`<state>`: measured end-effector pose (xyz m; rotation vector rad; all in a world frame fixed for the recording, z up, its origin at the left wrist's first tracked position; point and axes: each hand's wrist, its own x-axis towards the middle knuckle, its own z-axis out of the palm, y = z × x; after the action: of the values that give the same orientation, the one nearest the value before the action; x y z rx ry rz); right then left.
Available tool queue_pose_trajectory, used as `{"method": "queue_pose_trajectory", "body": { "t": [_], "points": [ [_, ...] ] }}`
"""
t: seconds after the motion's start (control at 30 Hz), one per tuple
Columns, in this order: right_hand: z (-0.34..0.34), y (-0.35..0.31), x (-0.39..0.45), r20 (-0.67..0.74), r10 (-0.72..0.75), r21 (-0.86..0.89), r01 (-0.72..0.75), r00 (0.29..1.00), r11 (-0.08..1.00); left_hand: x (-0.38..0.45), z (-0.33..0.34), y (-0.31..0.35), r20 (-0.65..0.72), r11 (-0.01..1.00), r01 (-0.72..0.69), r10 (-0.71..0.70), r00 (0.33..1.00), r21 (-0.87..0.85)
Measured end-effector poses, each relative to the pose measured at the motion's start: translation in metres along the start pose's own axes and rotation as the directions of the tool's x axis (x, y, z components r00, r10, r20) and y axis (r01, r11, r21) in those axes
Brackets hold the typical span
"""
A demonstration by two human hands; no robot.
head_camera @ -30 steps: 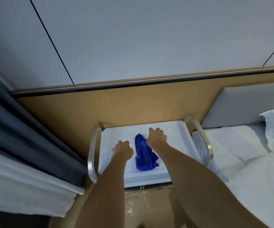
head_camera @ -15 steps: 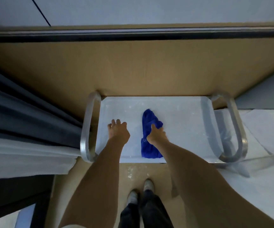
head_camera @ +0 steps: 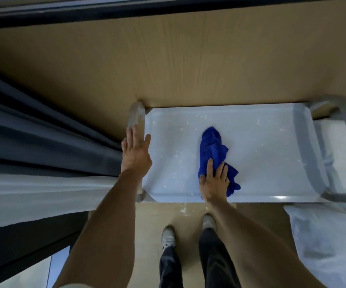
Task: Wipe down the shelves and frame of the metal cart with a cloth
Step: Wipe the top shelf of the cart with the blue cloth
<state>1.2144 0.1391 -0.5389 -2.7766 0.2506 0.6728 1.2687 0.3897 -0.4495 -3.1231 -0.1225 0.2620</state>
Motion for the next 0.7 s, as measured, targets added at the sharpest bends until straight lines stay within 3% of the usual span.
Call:
{"method": "queue_pose_trajectory", "body": {
  "t": [0.23,0.37,0.53,0.63,0.7],
  "points": [
    [0.055,-0.099,-0.043,-0.016,-0.227,0.005,0.227,0.974,0.974,-0.003,0.004,-0.027,0.011,0.976,-0.051,0.054,0.998,-0.211],
    [0.087,-0.164,-0.064,0.012,-0.414,-0.02,0.414,0.91,0.91,-0.001,0.011,-0.03,0.015,0.986,-0.079,0.082,0.997,-0.148],
    [0.1,-0.155,-0.067,-0.024,-0.474,-0.062,0.472,0.88,0.879,0.013,0.002,-0.027,-0.011,0.989,-0.067,0.066,0.998,-0.133],
    [0.092,-0.15,-0.061,-0.023,-0.486,-0.106,0.481,0.874,0.87,0.057,-0.01,-0.026,-0.047,0.966,0.093,-0.108,0.993,-0.243],
    [0.088,-0.15,-0.048,-0.026,-0.465,-0.103,0.461,0.885,0.882,0.078,-0.008,-0.024,0.032,0.904,0.229,-0.233,0.972,-0.362]
  ]
}}
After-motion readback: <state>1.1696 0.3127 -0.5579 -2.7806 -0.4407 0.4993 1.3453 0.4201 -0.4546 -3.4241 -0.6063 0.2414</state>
